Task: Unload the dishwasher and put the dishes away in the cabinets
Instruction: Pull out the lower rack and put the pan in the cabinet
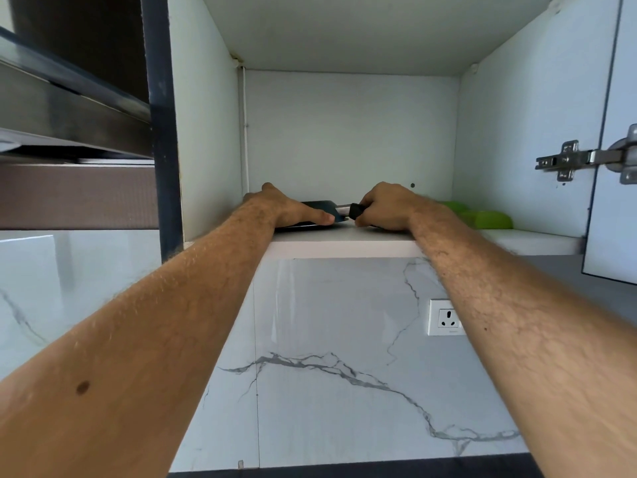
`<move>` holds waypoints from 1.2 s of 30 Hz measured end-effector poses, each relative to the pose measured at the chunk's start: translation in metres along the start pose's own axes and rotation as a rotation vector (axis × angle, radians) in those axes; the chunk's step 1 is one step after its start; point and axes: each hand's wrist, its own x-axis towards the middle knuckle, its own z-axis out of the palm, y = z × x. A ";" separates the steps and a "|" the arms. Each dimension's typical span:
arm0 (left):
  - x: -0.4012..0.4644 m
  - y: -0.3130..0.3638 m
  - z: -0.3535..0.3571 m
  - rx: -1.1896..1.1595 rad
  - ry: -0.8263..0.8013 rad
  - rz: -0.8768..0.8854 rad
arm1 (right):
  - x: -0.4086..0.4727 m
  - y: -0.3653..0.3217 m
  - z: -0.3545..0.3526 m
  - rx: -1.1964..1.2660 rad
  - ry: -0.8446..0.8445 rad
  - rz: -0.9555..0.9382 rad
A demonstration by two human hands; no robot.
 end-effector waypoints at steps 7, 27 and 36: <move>0.004 -0.003 0.001 -0.019 -0.002 0.021 | -0.007 0.004 -0.002 0.007 0.031 0.015; 0.012 -0.005 0.004 0.040 0.048 -0.013 | -0.008 0.014 -0.002 0.047 0.077 0.042; 0.003 0.002 0.001 0.117 0.247 0.109 | -0.012 0.013 -0.002 0.041 0.164 0.015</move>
